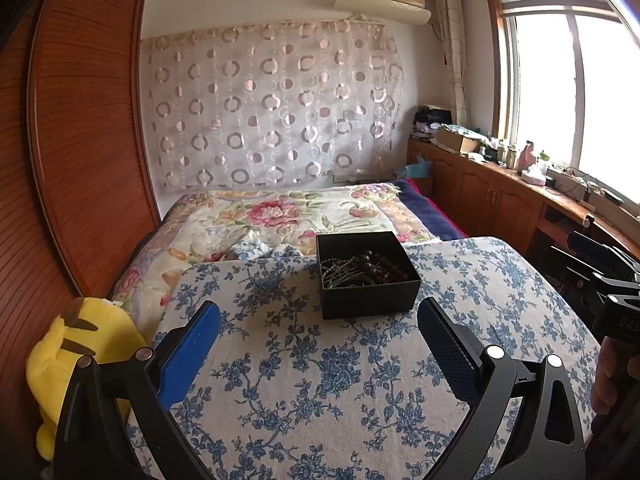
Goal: Organize jewelry
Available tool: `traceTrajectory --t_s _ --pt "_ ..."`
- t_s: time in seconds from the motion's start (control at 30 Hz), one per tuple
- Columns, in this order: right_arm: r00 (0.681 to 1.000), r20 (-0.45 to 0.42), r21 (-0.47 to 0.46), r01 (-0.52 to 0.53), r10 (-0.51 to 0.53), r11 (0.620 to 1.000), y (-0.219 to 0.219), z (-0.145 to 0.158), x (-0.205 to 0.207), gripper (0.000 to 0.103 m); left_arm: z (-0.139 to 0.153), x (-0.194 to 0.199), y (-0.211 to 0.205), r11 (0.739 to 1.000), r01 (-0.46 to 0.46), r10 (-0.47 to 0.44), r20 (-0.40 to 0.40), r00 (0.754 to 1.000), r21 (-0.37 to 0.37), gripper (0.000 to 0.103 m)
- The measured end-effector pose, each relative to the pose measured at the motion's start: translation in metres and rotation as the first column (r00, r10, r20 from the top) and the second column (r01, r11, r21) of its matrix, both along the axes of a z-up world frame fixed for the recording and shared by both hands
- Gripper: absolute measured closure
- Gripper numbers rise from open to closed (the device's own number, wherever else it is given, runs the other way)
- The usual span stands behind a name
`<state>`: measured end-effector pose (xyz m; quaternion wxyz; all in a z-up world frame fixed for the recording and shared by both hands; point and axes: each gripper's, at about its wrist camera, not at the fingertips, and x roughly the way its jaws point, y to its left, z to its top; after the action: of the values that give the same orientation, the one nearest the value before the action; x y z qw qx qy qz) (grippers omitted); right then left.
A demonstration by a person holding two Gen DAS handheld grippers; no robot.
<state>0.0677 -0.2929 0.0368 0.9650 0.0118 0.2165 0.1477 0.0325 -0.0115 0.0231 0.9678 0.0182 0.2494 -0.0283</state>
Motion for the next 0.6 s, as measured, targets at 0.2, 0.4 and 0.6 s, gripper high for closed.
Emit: traceTrajectory --t_s 0.2,0.4,0.6 --pt "1.000 0.000 0.000 0.000 0.000 1.000 -0.0004 0.0003 0.0002 0.002 0.0005 -0.0012 -0.0007 1.000 -0.003 0.003 0.001 1.000 -0.004 0.008" --pt "1.000 0.001 0.001 0.000 0.000 1.000 -0.0006 0.0001 0.0002 0.002 0.0008 -0.0008 0.0001 1.000 -0.004 0.004 0.002 1.000 -0.004 0.008" --pt "1.000 0.001 0.000 -0.001 0.001 1.000 -0.0007 -0.0003 0.0002 0.002 0.0042 -0.0023 0.0007 1.000 -0.006 0.006 0.008 1.000 -0.007 0.008"
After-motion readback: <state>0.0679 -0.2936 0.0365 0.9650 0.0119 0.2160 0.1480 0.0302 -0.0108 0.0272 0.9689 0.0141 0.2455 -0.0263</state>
